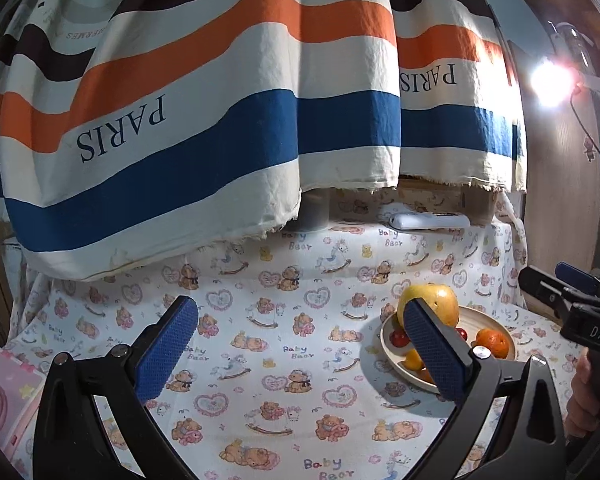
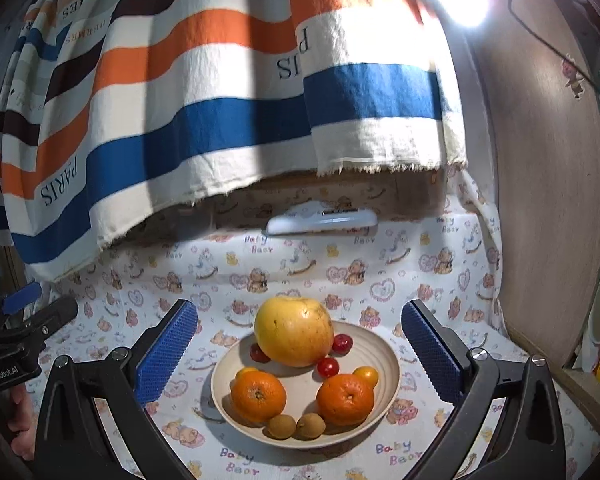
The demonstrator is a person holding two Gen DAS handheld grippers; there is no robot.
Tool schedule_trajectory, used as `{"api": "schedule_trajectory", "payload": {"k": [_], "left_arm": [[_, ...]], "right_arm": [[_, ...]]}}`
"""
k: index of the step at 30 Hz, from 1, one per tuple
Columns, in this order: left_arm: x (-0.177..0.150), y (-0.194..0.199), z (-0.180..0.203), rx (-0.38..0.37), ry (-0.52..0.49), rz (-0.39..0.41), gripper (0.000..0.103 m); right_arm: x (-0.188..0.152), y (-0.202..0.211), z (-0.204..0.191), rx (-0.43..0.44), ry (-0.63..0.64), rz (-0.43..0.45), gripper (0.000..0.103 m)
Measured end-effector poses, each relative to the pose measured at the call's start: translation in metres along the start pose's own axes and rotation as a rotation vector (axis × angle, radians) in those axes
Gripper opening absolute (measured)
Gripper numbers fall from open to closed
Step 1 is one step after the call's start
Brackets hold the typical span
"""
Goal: Organize fruits
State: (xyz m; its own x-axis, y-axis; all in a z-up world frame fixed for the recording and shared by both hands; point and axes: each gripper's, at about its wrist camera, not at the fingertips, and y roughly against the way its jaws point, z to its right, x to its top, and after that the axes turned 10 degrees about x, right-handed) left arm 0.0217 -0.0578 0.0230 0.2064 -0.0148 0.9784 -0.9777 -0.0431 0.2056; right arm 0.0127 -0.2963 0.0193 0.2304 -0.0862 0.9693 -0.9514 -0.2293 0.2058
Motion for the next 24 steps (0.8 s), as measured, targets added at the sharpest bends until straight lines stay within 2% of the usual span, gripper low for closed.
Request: {"api": "schedule_trajectory", "payload": {"k": [3,8,11,14,16,19,24], "left_arm": [[-0.006,-0.001,0.005,0.014,-0.029,0.016,0.102],[-0.015,-0.005,0.012,-0.002,-0.056,0.003,0.102],[-0.016,-0.012,0.012,-0.016,-0.054,-0.029,0.102],[-0.018,-0.027,0.006,-0.023,-0.018,-0.106,0.102],[-0.019,-0.025,0.005,0.003,-0.011,-0.092,0.102],[-0.019,-0.023,0.011,-0.023,-0.039,-0.089,0.102],[-0.018,-0.024,0.001,-0.034,0.004,-0.097,0.102]], "right_arm": [[-0.007,-0.009,-0.004,-0.03,0.041,-0.038,0.103],[-0.012,-0.007,-0.006,-0.013,0.048,-0.027,0.103],[-0.017,-0.009,-0.01,-0.028,0.076,-0.021,0.103],[-0.018,-0.017,-0.01,-0.068,0.081,-0.07,0.103],[-0.017,-0.018,-0.008,-0.071,0.07,-0.082,0.103],[-0.018,-0.017,-0.011,-0.076,0.088,-0.079,0.103],[-0.019,-0.019,-0.01,-0.072,0.089,-0.082,0.103]]}}
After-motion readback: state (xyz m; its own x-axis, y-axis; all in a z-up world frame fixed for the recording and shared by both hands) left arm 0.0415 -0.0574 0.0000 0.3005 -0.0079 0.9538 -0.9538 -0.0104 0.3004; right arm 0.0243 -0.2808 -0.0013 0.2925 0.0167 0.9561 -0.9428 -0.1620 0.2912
